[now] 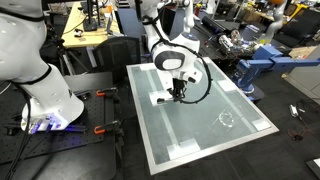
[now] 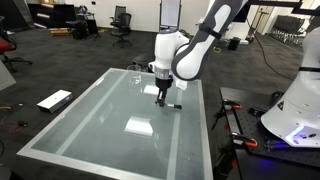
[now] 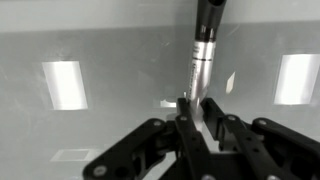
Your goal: Move the black marker to the left
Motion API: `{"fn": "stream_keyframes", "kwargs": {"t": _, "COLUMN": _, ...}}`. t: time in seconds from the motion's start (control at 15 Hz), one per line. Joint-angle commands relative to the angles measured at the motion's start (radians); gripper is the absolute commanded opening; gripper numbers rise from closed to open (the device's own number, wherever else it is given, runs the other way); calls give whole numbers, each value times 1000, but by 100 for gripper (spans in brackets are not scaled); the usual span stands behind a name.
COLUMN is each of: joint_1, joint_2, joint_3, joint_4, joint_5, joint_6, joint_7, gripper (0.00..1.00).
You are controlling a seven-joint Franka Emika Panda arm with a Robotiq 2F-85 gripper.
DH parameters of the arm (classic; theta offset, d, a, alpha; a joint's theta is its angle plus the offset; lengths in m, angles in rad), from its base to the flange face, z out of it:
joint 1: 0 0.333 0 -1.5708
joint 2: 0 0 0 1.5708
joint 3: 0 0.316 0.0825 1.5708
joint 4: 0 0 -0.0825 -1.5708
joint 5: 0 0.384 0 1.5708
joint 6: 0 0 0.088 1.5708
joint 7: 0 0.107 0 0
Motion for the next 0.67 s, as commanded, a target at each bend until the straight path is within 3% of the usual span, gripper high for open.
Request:
{"fn": "stream_keyframes", "kwargs": {"t": 0.0, "joint_1": 13, "joint_2": 2, "joint_3": -8, "joint_4": 0, "joint_5": -14, "joint_6": 15, "joint_7": 39, "gripper": 1}}
{"fn": "stream_keyframes", "kwargs": {"t": 0.07, "joint_1": 21, "joint_2": -15, "joint_3": -15, "joint_4": -8, "joint_5": -25, "joint_6": 5, "joint_7": 40, "gripper": 5}}
{"fn": "stream_keyframes", "kwargs": {"t": 0.6, "joint_1": 92, "joint_2": -151, "joint_3": -85, "joint_4": 56, "joint_5": -199, "joint_6": -92, "joint_7": 80, "gripper": 5}}
